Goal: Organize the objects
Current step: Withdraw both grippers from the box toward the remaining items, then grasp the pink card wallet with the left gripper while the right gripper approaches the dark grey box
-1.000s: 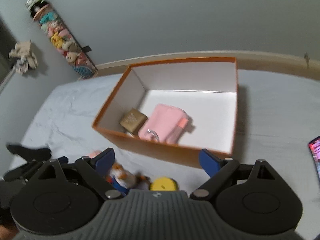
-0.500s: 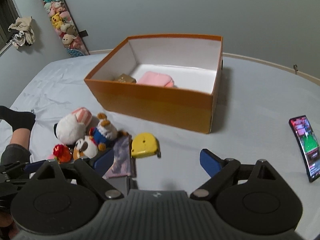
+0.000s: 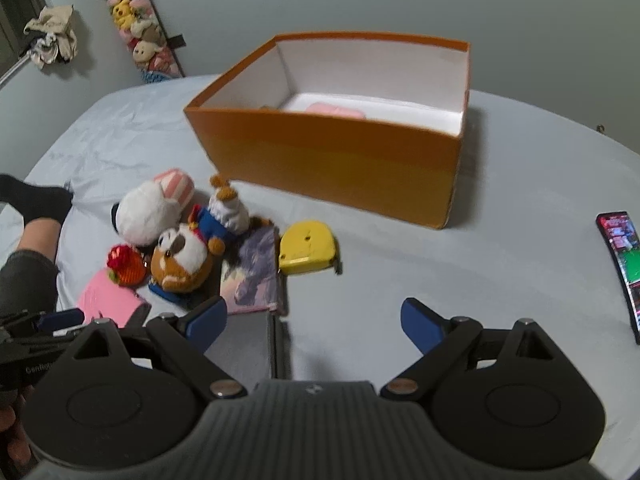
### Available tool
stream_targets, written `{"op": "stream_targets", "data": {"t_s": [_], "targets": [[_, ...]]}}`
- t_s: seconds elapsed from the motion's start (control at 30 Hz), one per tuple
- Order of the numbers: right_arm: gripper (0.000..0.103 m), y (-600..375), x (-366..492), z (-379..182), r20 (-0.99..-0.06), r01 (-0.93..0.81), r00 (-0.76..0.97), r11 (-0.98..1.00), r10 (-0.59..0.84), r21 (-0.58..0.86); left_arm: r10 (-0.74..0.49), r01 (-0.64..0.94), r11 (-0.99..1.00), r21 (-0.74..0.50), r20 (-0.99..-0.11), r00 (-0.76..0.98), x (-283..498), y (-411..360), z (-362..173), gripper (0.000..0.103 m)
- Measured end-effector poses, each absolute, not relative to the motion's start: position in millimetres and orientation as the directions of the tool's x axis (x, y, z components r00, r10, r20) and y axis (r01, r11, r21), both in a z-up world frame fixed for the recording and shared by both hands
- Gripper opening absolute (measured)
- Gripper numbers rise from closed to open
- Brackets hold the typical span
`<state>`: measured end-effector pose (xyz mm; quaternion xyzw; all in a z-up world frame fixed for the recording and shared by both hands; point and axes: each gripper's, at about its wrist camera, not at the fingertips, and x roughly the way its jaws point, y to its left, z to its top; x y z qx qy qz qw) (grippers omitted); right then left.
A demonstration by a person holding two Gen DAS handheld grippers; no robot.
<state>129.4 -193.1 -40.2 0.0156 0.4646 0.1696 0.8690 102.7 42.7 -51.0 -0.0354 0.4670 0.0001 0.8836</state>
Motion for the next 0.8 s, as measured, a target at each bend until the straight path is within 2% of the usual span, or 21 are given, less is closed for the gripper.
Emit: {"op": "stream_targets", "data": {"t_s": [0.8], "targets": [[0.094, -126, 113, -86, -0.846, -0.425, 0.449, 0.901, 0.288, 0.082, 0.066, -0.124, 0.992, 0.0, -0.849, 0.524, 102, 81, -68, 0.076]]}}
